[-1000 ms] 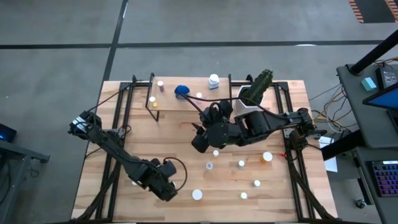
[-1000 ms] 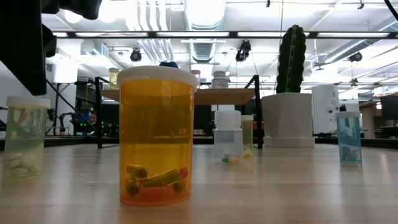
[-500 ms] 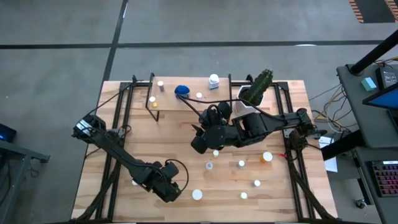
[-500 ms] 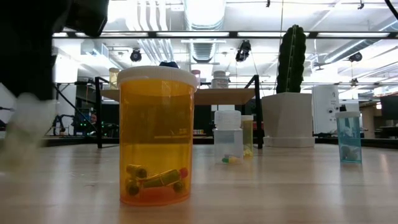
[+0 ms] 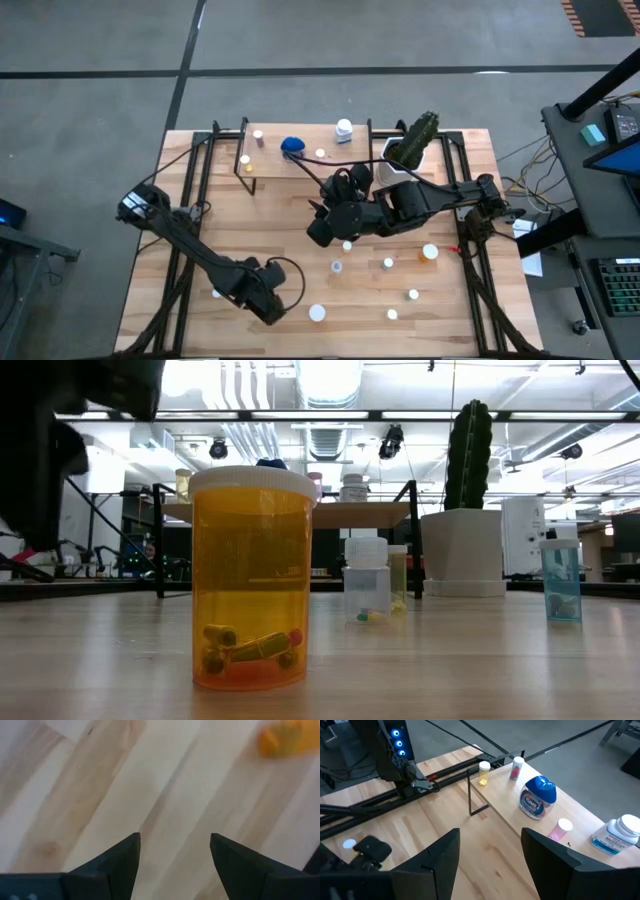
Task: Pick and place medicine bottles onto shelf by color
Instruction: Put the yellow pill bottle on the shelf
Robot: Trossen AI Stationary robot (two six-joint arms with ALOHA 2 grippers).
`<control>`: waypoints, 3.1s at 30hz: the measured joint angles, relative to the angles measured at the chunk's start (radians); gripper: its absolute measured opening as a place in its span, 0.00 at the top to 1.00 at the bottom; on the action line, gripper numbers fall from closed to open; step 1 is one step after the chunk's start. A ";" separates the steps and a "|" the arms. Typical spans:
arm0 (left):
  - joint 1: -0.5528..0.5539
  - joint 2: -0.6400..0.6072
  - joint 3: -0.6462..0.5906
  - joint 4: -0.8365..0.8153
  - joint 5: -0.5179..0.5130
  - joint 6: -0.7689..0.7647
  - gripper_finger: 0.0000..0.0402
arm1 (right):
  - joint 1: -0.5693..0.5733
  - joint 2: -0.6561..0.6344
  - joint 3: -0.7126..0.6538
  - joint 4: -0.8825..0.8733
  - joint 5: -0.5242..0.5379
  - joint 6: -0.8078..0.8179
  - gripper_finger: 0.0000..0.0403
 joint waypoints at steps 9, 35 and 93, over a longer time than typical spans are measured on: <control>-0.001 -0.081 -0.010 -0.297 0.123 0.537 0.44 | 0.000 0.000 -0.007 -0.005 -0.002 -0.026 0.50; -0.007 -0.169 -0.267 0.053 0.118 0.902 0.44 | 0.002 0.000 -0.007 -0.024 -0.002 -0.006 0.50; -0.010 -0.596 -0.211 0.895 -0.513 1.019 0.84 | 0.113 -0.059 -0.145 0.771 -0.149 -0.352 0.40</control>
